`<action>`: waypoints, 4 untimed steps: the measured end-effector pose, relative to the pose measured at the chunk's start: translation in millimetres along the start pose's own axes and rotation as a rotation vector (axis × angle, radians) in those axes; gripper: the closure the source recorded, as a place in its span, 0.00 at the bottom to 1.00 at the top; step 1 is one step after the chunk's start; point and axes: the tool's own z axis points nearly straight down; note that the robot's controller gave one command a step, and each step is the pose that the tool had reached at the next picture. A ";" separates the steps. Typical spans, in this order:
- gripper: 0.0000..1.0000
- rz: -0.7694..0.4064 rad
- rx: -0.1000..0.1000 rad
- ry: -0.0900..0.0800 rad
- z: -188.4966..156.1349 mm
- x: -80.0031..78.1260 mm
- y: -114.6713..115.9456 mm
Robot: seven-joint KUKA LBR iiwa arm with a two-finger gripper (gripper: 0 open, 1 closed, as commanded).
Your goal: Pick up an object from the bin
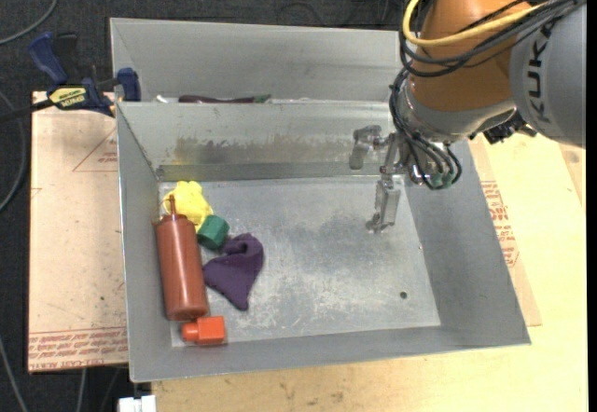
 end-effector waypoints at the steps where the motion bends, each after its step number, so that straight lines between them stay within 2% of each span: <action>1: 0.00 0.000 0.000 -0.008 -5.0 -1.1 0.0; 2: 0.00 0.005 0.001 0.005 -38.2 42.0 27.5; 3: 0.00 -0.018 -0.004 -0.003 -96.3 31.8 21.8; 4: 0.00 0.036 0.001 -0.023 -94.1 20.9 0.1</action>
Offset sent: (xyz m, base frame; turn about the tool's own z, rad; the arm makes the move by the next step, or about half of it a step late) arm -0.0668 0.0471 0.0678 0.0052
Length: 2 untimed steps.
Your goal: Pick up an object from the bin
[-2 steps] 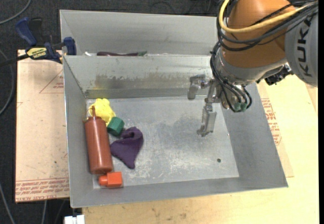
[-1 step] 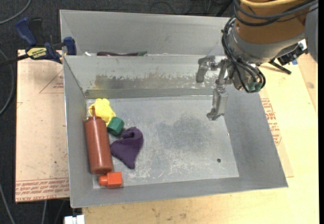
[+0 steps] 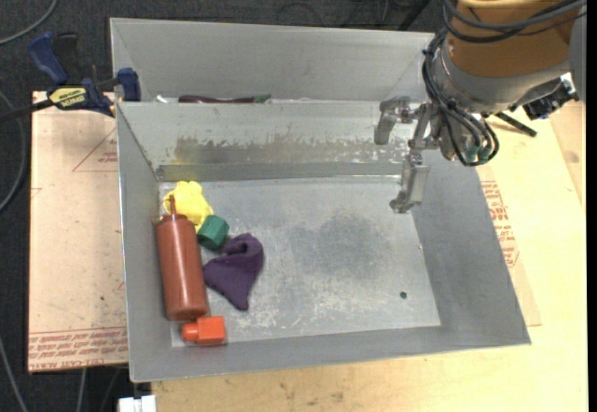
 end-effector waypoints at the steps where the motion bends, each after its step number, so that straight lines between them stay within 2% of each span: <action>1: 0.00 -0.024 -0.002 0.016 60.3 20.8 39.5; 2: 0.00 -0.033 -0.007 0.011 65.6 2.8 25.2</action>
Offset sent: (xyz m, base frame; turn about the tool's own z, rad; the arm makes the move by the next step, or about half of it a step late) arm 0.0259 -0.0462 -0.0563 0.0762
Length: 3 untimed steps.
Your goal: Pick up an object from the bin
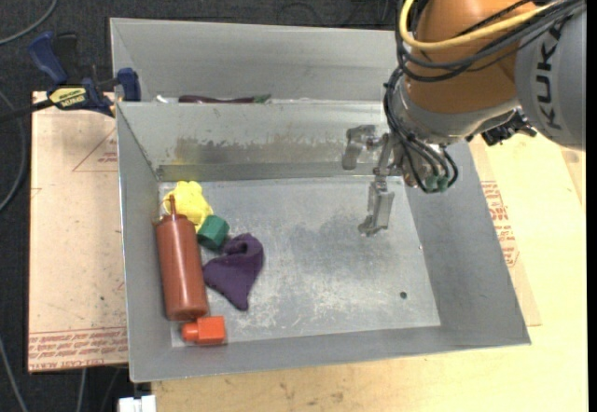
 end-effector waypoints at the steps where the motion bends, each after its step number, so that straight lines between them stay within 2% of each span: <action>1: 0.00 0.187 0.009 -0.003 10.6 -28.4 -24.2; 2: 0.00 0.097 0.002 -0.001 3.7 -22.8 19.6; 3: 0.00 0.031 0.001 -0.001 -36.0 -36.5 -5.9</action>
Offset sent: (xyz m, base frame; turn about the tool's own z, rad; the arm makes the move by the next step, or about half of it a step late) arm 0.0153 0.0440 0.0055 0.0238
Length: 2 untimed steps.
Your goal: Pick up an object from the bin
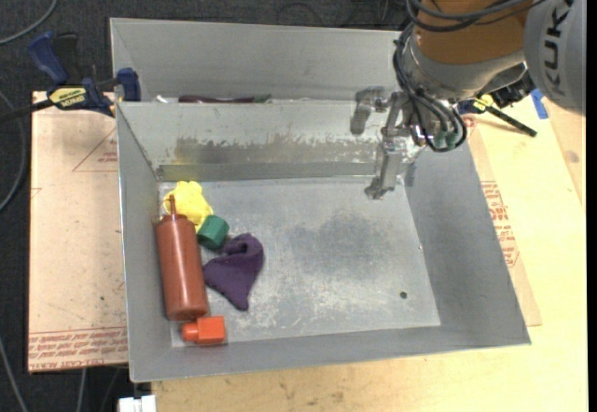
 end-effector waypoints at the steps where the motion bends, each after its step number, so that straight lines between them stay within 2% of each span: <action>1: 1.00 0.001 0.000 -0.004 137.7 65.4 102.1; 2: 0.00 -0.005 0.000 0.000 160.4 78.1 122.1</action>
Offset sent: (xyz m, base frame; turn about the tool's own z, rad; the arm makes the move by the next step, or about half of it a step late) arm 0.0000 0.0000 0.0000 0.0000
